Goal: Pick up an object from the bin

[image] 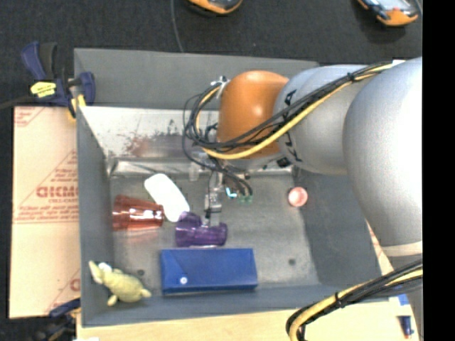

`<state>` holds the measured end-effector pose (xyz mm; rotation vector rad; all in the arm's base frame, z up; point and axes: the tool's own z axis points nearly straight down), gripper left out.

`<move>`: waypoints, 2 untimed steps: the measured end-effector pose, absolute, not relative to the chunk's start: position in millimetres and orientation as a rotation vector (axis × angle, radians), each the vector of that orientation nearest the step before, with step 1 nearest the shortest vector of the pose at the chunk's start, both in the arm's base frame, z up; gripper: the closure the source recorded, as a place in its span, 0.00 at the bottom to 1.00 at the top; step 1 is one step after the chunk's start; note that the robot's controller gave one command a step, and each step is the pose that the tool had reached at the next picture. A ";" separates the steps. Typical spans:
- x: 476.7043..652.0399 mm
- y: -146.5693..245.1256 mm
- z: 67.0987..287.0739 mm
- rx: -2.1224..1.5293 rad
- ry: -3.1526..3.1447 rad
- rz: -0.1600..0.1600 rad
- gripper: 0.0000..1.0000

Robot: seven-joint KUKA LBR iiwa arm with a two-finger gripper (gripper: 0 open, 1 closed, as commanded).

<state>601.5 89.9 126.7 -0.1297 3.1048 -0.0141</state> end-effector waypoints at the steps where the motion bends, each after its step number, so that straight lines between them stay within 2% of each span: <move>1: 601.4 97.7 129.3 -0.147 3.099 -0.013 0.00; 2: 603.4 86.0 155.2 -0.081 3.099 -0.010 0.00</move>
Offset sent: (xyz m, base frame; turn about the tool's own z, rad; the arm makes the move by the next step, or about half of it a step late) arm 0.0022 -0.0085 0.0391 0.0516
